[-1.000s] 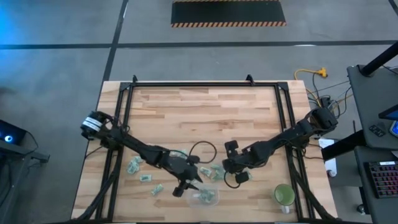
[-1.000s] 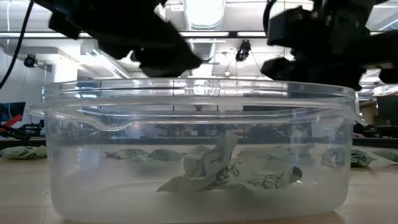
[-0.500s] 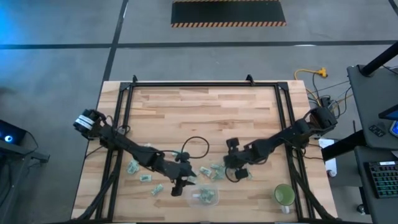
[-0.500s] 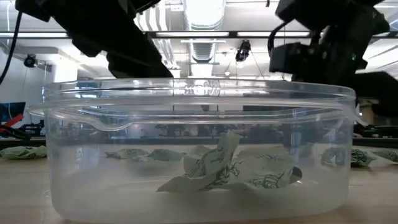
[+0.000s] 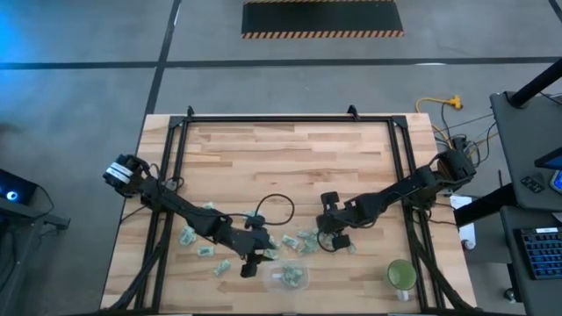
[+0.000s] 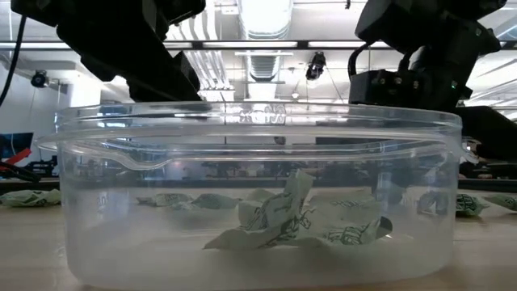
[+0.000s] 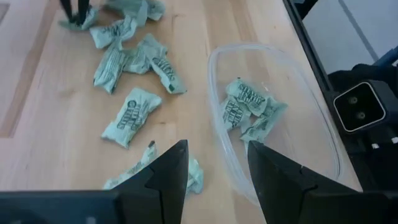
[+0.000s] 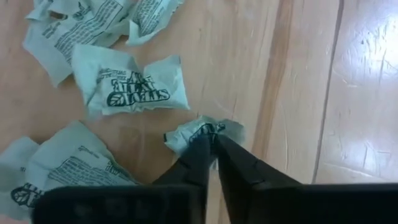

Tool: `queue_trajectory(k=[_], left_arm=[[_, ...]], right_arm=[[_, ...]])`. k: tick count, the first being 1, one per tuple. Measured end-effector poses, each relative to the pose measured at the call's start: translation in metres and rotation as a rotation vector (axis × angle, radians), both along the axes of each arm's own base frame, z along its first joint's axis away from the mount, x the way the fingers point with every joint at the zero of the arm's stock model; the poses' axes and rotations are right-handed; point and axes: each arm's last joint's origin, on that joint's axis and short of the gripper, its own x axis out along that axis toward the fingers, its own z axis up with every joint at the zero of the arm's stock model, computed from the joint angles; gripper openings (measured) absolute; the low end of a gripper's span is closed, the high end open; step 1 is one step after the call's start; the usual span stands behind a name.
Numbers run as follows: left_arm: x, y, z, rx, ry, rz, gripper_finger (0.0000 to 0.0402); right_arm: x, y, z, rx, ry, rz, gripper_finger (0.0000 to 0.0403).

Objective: Pick and place Stevia / Truvia into bins
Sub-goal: Put the stevia packet into the transparent container

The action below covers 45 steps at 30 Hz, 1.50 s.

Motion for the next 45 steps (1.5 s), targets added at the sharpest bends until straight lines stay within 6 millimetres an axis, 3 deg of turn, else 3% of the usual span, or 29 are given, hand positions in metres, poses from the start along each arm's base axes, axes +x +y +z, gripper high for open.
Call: queue_trajectory(k=[7,17,24,30,35,45], left_arm=[[-0.006,0.003,-0.005,0.003,0.087,0.042,0.015],[-0.015,0.007,-0.005,0.031,0.148,0.107,0.015],[-0.016,0.007,-0.005,0.037,0.156,0.108,0.015],[-0.018,0.009,-0.003,0.044,0.166,0.138,0.015],[-0.021,0.009,-0.002,0.046,0.175,0.168,0.015],[-0.023,0.008,-0.001,0.049,0.18,0.163,0.015]], right_arm=[[0.001,0.0,0.004,-0.004,-0.009,0.013,0.0009],[-0.005,0.011,0.047,0.006,-0.22,0.031,0.0008],[0.001,0.045,0.066,0.276,-0.517,0.358,0.0008],[0.011,0.063,0.056,0.396,-0.647,0.521,0.0008],[0.025,0.069,0.037,0.407,-0.615,0.503,0.0008],[0.045,0.079,0.029,0.407,-0.596,0.508,0.001]])
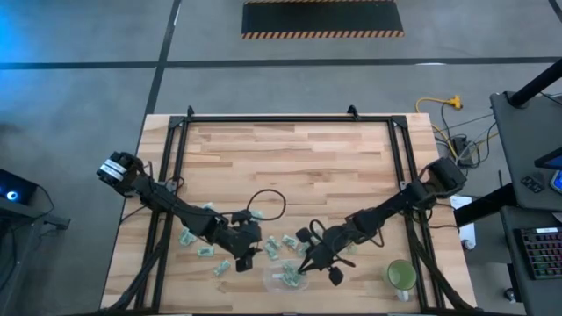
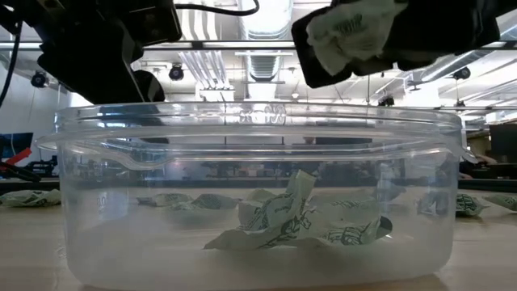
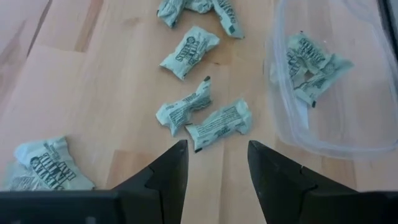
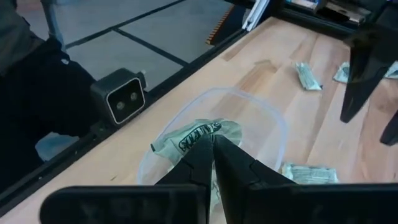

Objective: Pick and place Stevia / Truvia into bins
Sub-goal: Put the stevia packet into the transparent container

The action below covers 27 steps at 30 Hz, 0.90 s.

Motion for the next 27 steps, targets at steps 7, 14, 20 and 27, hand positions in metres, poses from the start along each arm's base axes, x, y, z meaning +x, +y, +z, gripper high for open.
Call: queue_trajectory(k=[7,14,20,27], left_arm=[[0.0,0.0,0.0,0.0,0.0,0.0,0.015],[-0.001,0.003,-0.001,0.064,-0.004,0.048,0.015],[-0.007,0.012,-0.01,0.218,0.035,0.189,0.015],[-0.003,0.017,-0.035,0.301,0.089,0.226,0.015]], right_arm=[[-0.001,-0.001,-0.002,-0.014,0.019,-0.006,0.0066],[0.0,-0.006,0.003,-0.021,0.006,-0.015,0.0132],[-0.008,-0.017,0.011,-0.108,0.079,-0.116,0.0143],[-0.019,-0.025,0.021,-0.198,0.128,-0.209,0.0132]])
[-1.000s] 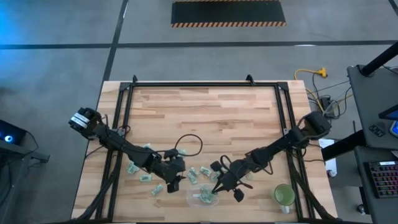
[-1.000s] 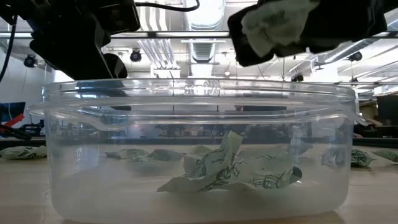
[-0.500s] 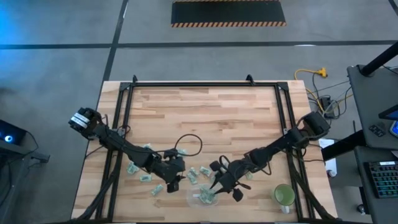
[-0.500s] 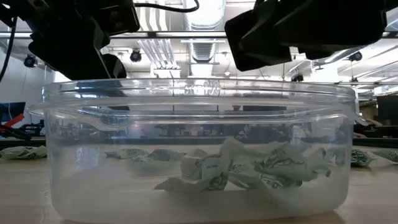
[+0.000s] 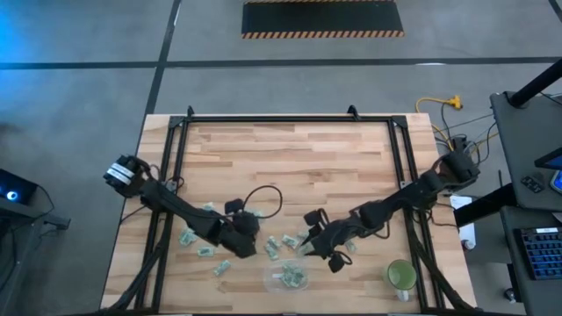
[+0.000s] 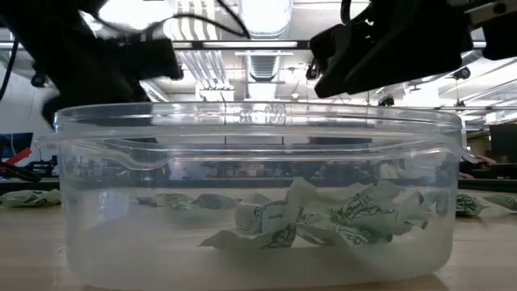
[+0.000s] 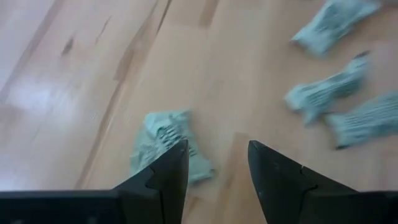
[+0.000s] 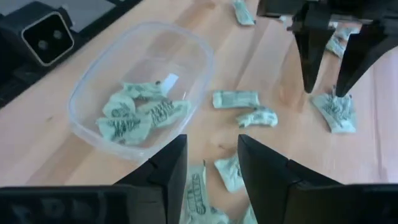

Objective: Pick and place Stevia / Truvia into bins
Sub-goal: Put the stevia packet into the transparent container

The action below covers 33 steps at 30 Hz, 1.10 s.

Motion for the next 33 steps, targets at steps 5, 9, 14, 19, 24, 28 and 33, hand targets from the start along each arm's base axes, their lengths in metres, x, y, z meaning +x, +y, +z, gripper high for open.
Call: queue_trajectory(k=[5,9,14,19,24,28,33], left_arm=[[0.005,0.005,-0.015,0.032,0.042,0.027,0.015],[0.005,0.008,-0.015,0.035,0.046,0.035,0.015],[0.004,0.008,-0.015,0.038,0.057,0.035,0.0136],[0.004,0.008,-0.018,0.027,0.077,0.026,0.0074],[0.004,0.008,-0.018,0.026,0.082,0.024,0.0007],[0.004,0.008,-0.017,0.022,0.082,0.022,0.0006],[0.01,0.005,-0.007,0.018,0.052,0.008,0.0001]], right_arm=[[-0.004,-0.002,0.005,0.001,0.013,-0.004,0.0122],[-0.005,-0.002,0.006,0.002,0.012,-0.004,0.0117],[-0.006,-0.003,0.004,-0.001,0.019,-0.004,0.0117],[-0.007,-0.003,0.003,-0.002,0.022,-0.004,0.0116],[-0.007,-0.003,0.003,0.001,0.024,-0.006,0.0111],[-0.007,-0.003,0.002,0.0,0.028,-0.007,0.0113],[-0.008,-0.003,0.001,-0.008,0.046,-0.007,0.0113]])
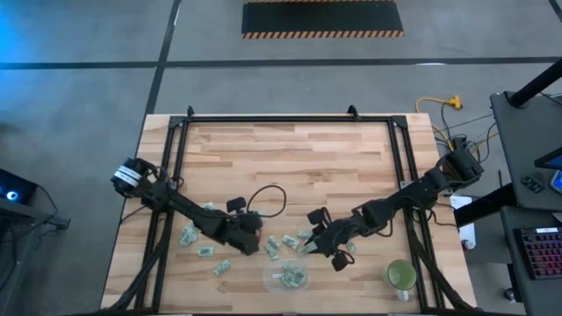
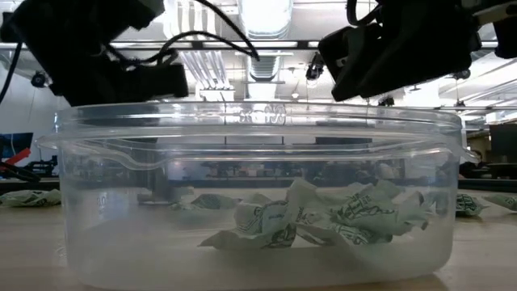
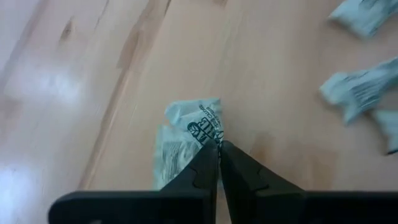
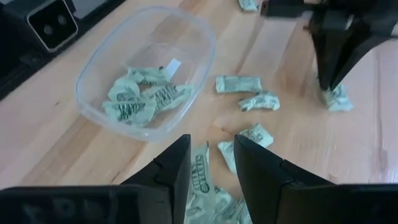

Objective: Pick and place Stevia / Truvia into bins
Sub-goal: Put the stevia packet into the transparent container

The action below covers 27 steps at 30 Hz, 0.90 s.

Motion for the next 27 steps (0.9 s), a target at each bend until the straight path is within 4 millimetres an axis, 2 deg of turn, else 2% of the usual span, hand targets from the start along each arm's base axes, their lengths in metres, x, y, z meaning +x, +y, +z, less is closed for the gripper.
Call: queue_trajectory(k=[7,14,23,27], left_arm=[[0.01,-0.012,0.033,-0.022,-0.118,-0.066,0.0],[0.016,-0.035,0.059,-0.04,-0.301,-0.293,0.0],[0.026,-0.057,0.062,-0.297,-0.398,-0.715,0.0],[0.03,-0.063,0.058,-0.363,-0.422,-0.814,0.0]], right_arm=[[-0.002,-0.001,-0.003,-0.018,0.034,0.002,0.0109],[-0.003,-0.004,-0.005,-0.028,0.058,-0.004,0.0107],[-0.006,-0.006,-0.01,-0.042,0.088,-0.007,0.0096],[-0.006,-0.007,-0.011,-0.043,0.089,-0.01,0.009]])
